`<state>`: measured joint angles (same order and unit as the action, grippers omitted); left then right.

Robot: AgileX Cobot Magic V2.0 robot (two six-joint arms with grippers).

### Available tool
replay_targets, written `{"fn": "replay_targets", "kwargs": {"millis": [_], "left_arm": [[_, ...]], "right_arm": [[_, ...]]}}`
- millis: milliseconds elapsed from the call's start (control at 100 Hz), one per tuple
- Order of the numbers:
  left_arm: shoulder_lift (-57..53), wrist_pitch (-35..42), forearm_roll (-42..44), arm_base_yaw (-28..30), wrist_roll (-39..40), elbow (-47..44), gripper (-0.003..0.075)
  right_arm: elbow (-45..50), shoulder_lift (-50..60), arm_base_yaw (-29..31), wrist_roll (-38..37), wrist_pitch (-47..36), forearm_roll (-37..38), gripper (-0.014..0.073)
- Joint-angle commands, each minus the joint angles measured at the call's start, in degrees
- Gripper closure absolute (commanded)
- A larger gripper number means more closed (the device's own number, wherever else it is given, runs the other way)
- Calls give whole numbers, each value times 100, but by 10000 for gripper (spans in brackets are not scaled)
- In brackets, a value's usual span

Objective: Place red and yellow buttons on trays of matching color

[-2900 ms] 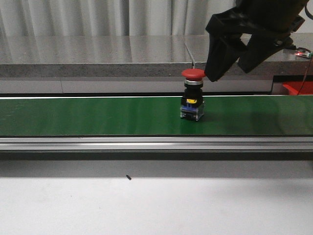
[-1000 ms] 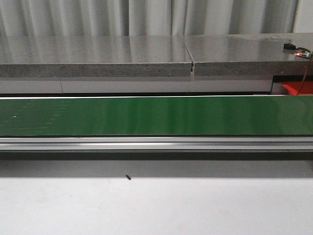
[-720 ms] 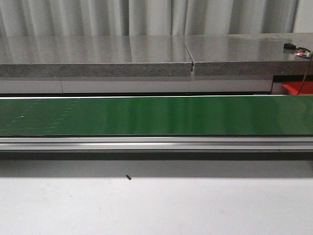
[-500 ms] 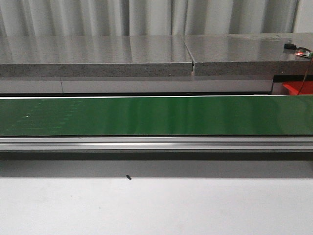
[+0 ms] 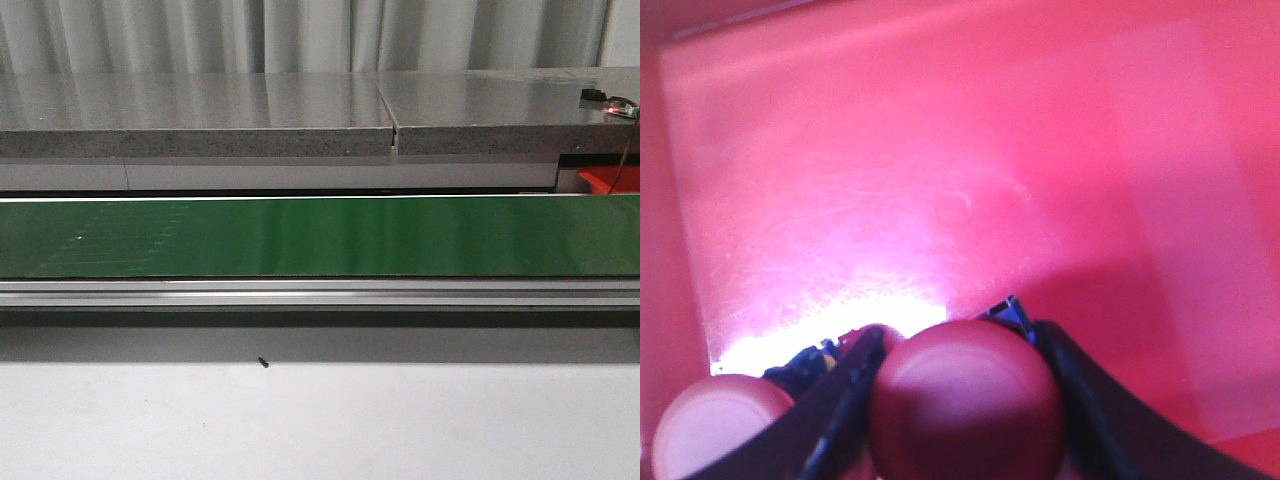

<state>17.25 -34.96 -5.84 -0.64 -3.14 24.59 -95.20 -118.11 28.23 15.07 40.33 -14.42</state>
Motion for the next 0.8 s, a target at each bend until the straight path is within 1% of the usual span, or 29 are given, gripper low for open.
{"fn": "replay_targets", "kwargs": {"millis": [0,380,480,600,650,720,790], "left_arm": [[49,423,-59,-45,19,145,741],[49,423,-59,-45,19,145,741],[49,423,-59,-45,19,145,741],[49,423,-59,-45,19,145,741],[49,423,-59,-45,19,145,741],[49,423,-59,-45,19,145,741],[49,423,-59,-45,19,145,741]], "right_arm": [[-211,258,27,43,-163,-130,417],[-211,-54,27,43,18,-242,410],[-233,-54,27,43,12,-242,347],[-250,-42,27,43,35,-242,195],[-250,-41,27,43,42,-242,148],[-250,-33,27,43,53,-242,116],[-250,-1,27,43,60,-242,116]]}}
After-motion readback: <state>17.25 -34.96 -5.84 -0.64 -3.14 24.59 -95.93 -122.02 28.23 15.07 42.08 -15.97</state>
